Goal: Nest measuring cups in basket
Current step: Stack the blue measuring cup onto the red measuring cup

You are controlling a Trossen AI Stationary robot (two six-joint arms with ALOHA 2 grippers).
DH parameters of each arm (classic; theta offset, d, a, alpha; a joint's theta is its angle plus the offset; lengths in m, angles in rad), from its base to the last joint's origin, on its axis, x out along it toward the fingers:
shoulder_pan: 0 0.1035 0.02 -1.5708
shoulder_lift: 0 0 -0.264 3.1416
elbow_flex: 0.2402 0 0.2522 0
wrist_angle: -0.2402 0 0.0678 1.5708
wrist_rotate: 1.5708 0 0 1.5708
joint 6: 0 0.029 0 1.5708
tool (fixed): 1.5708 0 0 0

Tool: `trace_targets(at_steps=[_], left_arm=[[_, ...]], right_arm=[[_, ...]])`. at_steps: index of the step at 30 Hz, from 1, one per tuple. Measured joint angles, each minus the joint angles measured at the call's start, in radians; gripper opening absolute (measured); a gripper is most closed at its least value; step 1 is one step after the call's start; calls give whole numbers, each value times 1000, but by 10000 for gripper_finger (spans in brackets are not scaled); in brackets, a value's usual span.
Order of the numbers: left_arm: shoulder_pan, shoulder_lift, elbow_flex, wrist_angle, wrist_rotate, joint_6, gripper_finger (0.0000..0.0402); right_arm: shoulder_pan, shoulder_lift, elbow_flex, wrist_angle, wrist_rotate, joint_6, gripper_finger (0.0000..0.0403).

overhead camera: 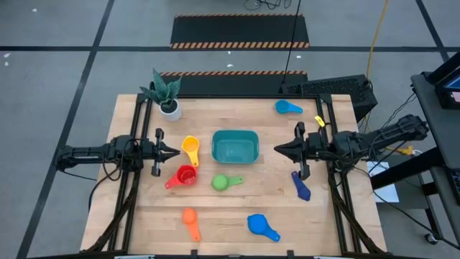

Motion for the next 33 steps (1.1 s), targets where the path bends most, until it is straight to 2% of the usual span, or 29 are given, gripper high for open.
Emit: trace_targets(at_steps=[7, 15, 22, 27, 33], left_arm=[[0, 0, 0, 2, -4, -2, 31], [0, 0, 0, 114, -4, -131, 31], [0, 7, 47, 103, 13, -150, 31], [0, 72, 126, 59, 14, -212, 31], [-1, 209, 201, 52, 13, -261, 31]], right_arm=[[4, 8, 0, -7, -1, -4, 0], [3, 38, 8, -12, 27, -18, 0], [3, 123, 96, -178, 77, 52, 0], [3, 184, 128, -200, 74, 58, 0], [3, 221, 138, -200, 71, 59, 0]])
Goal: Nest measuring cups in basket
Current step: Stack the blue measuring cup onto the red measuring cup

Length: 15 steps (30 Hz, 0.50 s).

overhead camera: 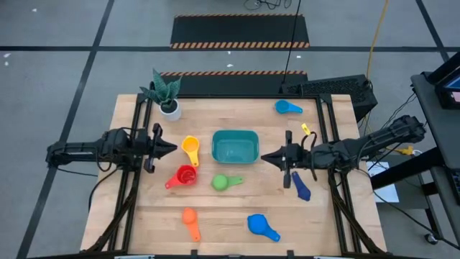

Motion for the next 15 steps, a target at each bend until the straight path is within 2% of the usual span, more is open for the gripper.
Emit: trace_targets(at_steps=[11, 15], left_arm=[[-54, 343, 188, -42, -4, 22, 31], [-96, 474, 256, -53, -65, 34, 31]], right_arm=[[-28, 7, 0, -103, -18, 89, 0], [-29, 7, 0, -147, -56, 155, 0]])
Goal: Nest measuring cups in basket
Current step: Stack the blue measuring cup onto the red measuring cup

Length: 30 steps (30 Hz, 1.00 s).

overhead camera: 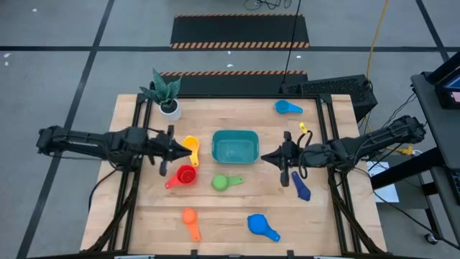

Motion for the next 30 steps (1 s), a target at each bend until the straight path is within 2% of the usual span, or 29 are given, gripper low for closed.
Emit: trace_targets(at_steps=[6, 12, 19, 24, 27, 30], left_arm=[[-64, 166, 60, -3, -49, 31, 31], [-126, 275, 100, 10, -80, -2, 31], [-216, 359, 137, 67, -121, -36, 31], [-286, 404, 148, 76, -167, -42, 31], [-316, 426, 148, 108, -195, -56, 31], [-342, 446, 148, 150, -220, -76, 31]], right_arm=[[19, 6, 0, -104, -76, 170, 0], [99, 68, 0, -211, -92, 364, 0], [206, 219, 0, -120, -242, 518, 0], [297, 274, 0, -67, -332, 624, 0], [358, 277, 10, -47, -321, 630, 0], [433, 277, 49, -72, -244, 628, 0]])
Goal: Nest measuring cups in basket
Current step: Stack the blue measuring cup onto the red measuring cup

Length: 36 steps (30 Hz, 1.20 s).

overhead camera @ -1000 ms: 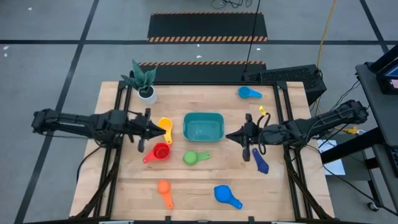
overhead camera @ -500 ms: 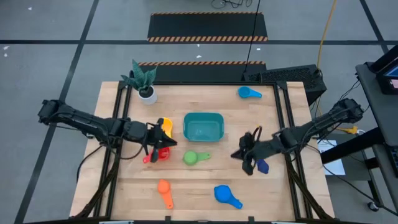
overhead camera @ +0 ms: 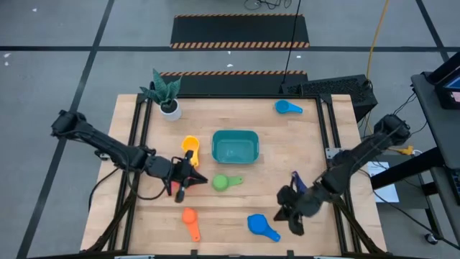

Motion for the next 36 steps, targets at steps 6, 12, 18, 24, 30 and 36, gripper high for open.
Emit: trace_targets(at_steps=[6, 12, 18, 24, 30, 36], left_arm=[[-61, 39, 0, 84, -49, -35, 31], [-104, 66, 0, 162, -84, -52, 31], [-118, 77, 0, 175, -85, -78, 31], [-131, 87, 0, 175, -94, -113, 31], [-137, 97, 0, 177, -104, -115, 31], [-137, 97, 0, 173, -109, -114, 31]], right_arm=[[193, 20, 57, -102, 174, 61, 0], [300, 116, 61, -138, 193, 140, 0], [249, 208, 61, -133, 21, 40, 24], [216, 263, 61, -73, -12, -125, 73], [218, 315, 61, 44, 35, -407, 103], [220, 399, 61, 90, 96, -600, 128]])
